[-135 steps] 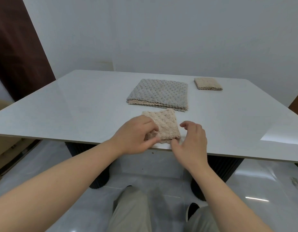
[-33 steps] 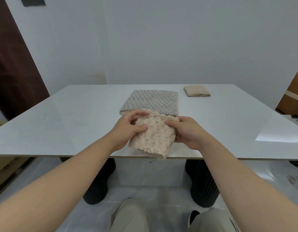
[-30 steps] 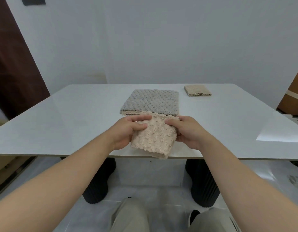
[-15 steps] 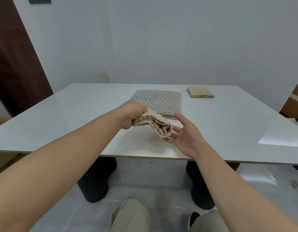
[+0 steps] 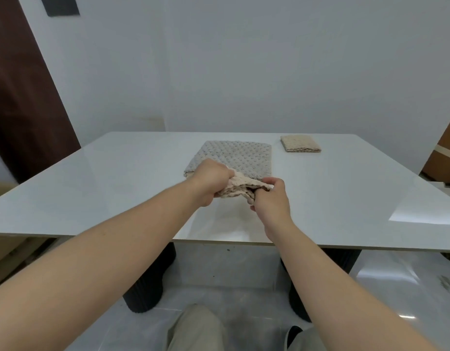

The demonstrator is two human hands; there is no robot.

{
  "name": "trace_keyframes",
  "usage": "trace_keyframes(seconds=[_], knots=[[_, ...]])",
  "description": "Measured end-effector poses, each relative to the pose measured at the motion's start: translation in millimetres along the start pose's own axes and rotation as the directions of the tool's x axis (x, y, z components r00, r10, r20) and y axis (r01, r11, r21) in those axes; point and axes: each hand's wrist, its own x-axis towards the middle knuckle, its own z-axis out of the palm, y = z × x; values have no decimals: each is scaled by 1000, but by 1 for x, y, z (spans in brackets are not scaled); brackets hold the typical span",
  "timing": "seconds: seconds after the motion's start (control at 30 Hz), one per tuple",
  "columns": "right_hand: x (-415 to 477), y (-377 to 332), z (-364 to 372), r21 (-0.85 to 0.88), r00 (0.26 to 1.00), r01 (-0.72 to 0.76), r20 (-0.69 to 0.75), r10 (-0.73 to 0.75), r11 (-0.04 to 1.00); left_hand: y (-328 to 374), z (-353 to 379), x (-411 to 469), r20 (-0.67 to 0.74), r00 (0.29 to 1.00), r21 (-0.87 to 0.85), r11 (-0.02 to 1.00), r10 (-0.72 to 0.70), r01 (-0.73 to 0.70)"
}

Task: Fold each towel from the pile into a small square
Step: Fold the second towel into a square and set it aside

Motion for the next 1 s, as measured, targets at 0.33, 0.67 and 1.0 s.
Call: trace_keyframes(seconds=[0.33, 0.67, 1.0], knots=[[14, 0, -11, -124, 989, -33, -147, 15, 992, -15, 9, -7, 28, 996, 133, 988, 80, -83], [13, 2, -22, 107, 988, -153, 54, 148, 982, -21, -10, 4, 29, 998, -50, 997, -54, 55], [6, 5, -28, -336, 967, 159, 244, -77, 928, -28, -26, 6, 110, 994, -128, 991, -24, 38]])
